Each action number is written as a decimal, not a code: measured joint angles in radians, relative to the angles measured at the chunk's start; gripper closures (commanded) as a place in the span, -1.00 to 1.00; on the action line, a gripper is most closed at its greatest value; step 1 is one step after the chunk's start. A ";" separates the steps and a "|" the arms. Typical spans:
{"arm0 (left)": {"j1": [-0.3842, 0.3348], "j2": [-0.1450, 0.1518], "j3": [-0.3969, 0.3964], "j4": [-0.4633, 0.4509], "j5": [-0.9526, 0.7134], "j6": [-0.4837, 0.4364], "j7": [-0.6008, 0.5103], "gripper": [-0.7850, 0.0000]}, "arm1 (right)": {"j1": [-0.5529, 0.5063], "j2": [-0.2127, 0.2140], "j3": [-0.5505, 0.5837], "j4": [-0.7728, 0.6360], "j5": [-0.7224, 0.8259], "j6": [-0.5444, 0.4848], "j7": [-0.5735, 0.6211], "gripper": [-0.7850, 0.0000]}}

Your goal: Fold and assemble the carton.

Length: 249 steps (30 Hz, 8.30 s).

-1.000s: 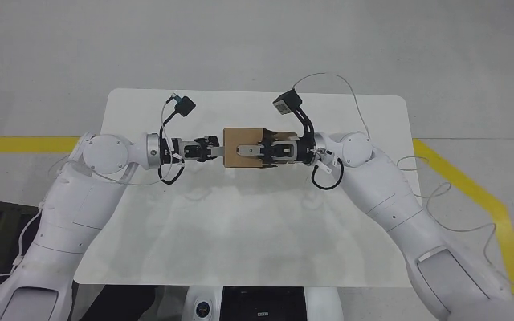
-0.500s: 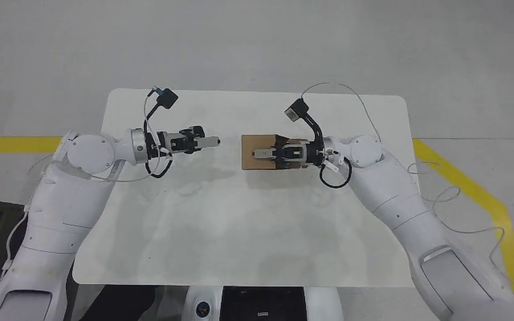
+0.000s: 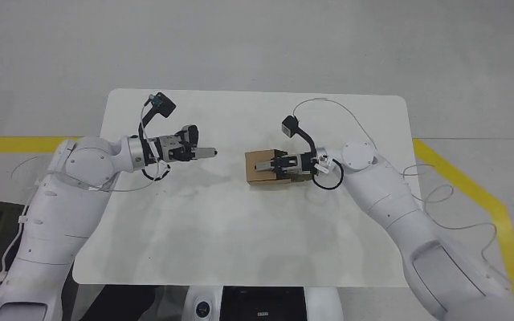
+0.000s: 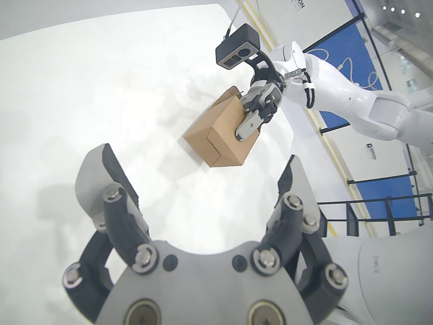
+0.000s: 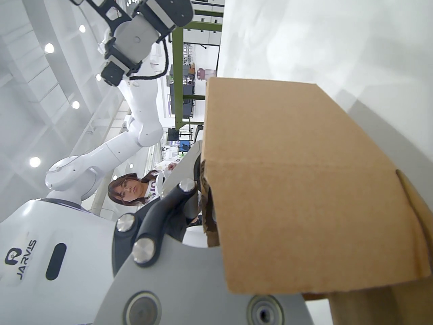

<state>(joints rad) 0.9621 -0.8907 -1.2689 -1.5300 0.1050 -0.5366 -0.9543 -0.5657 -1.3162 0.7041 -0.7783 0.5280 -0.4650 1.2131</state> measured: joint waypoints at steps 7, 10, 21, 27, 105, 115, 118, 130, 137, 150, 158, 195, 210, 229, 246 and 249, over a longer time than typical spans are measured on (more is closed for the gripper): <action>0.031 0.006 -0.007 -0.038 0.081 -0.016 0.029 -1.00 | 0.010 -0.013 -0.006 0.032 -0.038 0.008 -0.022 -1.00; 0.044 0.007 -0.006 -0.050 0.106 -0.061 0.048 -1.00 | 0.014 -0.013 0.004 0.032 -0.040 -0.005 -0.018 -1.00; 0.070 0.006 0.012 -0.050 0.257 -0.297 0.171 -1.00 | -0.020 0.024 0.086 -0.059 -0.066 -0.025 0.014 -1.00; 0.078 -0.005 0.030 -0.068 0.480 -0.396 0.341 -1.00 | -0.075 0.062 0.163 -0.165 -0.080 -0.016 0.022 -1.00; -0.253 -0.212 0.464 0.320 1.106 -0.411 0.847 -1.00 | -0.295 0.132 0.316 -0.310 0.007 0.054 0.005 -1.00; -0.248 -0.212 0.454 0.314 1.108 -0.429 0.833 -1.00 | -0.202 0.083 0.226 -0.187 0.072 0.019 0.043 -1.00; -0.246 -0.212 0.451 0.310 1.109 -0.433 0.828 -1.00 | -0.177 0.066 0.200 -0.150 0.093 0.003 0.053 -1.00; -0.237 -0.209 0.436 0.301 1.120 -0.447 0.806 -1.00 | -0.097 0.000 0.124 0.008 0.163 -0.046 0.090 -1.00; -0.233 -0.207 0.425 0.296 1.105 -0.458 0.792 -1.00 | -0.087 -0.010 0.118 0.022 0.162 -0.049 0.093 -1.00; -0.241 -0.220 0.441 0.310 1.086 -0.428 0.745 -1.00 | -0.158 0.071 0.257 -0.076 0.075 -0.037 0.104 -1.00; -0.242 -0.222 0.439 0.304 1.087 -0.423 0.741 -1.00 | -0.153 0.087 0.297 -0.083 0.028 -0.042 0.076 -1.00; -0.232 -0.227 0.423 0.306 1.100 -0.428 0.734 -1.00 | -0.101 0.006 0.168 0.004 0.113 -0.016 0.087 -1.00; -0.227 -0.218 0.392 0.310 1.071 -0.459 0.716 -1.00 | -0.064 -0.046 0.123 0.089 0.164 -0.031 0.111 -1.00; -0.212 -0.219 0.390 0.322 1.083 -0.423 0.711 -1.00 | -0.077 -0.042 0.151 0.070 0.160 -0.026 0.116 -1.00; -0.208 -0.223 0.392 0.324 1.065 -0.411 0.699 -1.00 | -0.052 -0.036 0.183 0.115 0.123 -0.041 0.101 -1.00; -0.209 -0.224 0.391 0.327 1.059 -0.409 0.696 -1.00 | -0.063 -0.011 0.218 0.090 0.089 -0.037 0.105 -1.00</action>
<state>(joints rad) 0.7534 -1.1145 -0.8774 -1.2035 1.1642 -0.9457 -0.2585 -0.6285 -1.3274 0.9217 -0.6883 0.6165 -0.5016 1.3184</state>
